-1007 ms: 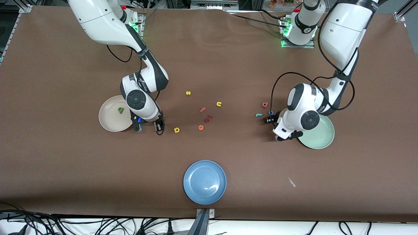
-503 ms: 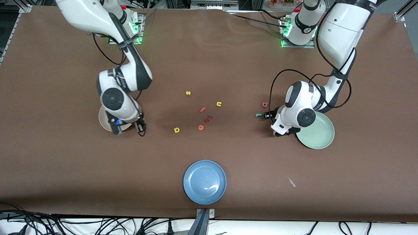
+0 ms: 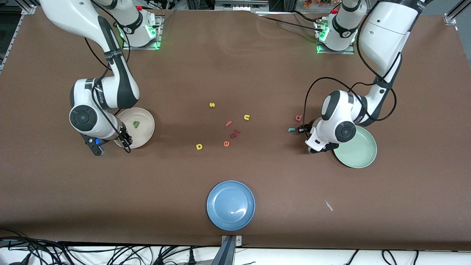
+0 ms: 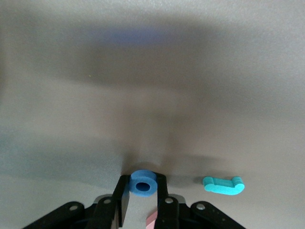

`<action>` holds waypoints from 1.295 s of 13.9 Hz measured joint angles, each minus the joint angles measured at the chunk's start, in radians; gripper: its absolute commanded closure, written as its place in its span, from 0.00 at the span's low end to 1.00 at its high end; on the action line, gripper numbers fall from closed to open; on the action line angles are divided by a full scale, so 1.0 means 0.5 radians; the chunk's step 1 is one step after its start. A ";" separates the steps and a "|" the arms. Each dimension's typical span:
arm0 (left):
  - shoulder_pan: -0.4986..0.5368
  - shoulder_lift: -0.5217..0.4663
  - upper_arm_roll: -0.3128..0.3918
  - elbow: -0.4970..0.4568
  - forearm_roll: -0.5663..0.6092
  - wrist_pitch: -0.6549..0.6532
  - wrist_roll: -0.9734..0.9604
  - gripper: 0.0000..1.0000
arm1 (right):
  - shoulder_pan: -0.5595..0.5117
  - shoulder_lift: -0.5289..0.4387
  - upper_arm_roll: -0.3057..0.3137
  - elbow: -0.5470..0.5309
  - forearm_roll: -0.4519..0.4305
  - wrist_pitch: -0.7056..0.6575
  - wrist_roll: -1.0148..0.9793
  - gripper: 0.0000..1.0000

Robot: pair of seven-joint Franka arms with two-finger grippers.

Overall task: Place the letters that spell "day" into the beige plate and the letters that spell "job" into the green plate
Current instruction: 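Drop the y in the beige plate while the left gripper drops the o, then grasp the yellow a with the right gripper while the left gripper reaches the pink p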

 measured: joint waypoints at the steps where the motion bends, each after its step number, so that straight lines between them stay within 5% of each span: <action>1: 0.000 -0.001 0.000 0.000 0.000 0.000 0.000 0.89 | -0.001 0.005 -0.005 -0.039 0.000 0.005 -0.015 0.75; 4: 0.004 -0.038 0.001 0.004 0.000 -0.059 0.003 0.89 | 0.005 0.025 -0.003 -0.179 0.000 0.038 -0.024 0.72; 6: 0.041 -0.141 0.009 0.038 0.000 -0.207 0.048 0.89 | 0.005 0.035 -0.003 -0.286 0.000 0.166 -0.029 0.54; 8: 0.148 -0.284 0.023 0.078 0.001 -0.378 0.158 0.89 | 0.003 0.048 -0.008 -0.348 0.000 0.260 -0.038 0.01; 11: 0.359 -0.357 0.035 0.075 0.181 -0.432 0.348 0.89 | 0.000 0.028 -0.034 -0.340 0.000 0.280 -0.086 0.01; 16: 0.597 -0.199 0.041 0.075 0.306 -0.322 0.591 0.81 | 0.016 -0.121 0.052 -0.116 0.010 0.024 -0.054 0.01; 17: 0.599 -0.159 0.041 0.075 0.349 -0.300 0.595 0.68 | 0.022 -0.127 0.101 -0.053 0.033 -0.010 -0.005 0.01; 18: 0.600 -0.128 0.040 0.081 0.386 -0.286 0.597 0.37 | 0.029 -0.125 0.157 -0.006 0.079 -0.015 0.060 0.01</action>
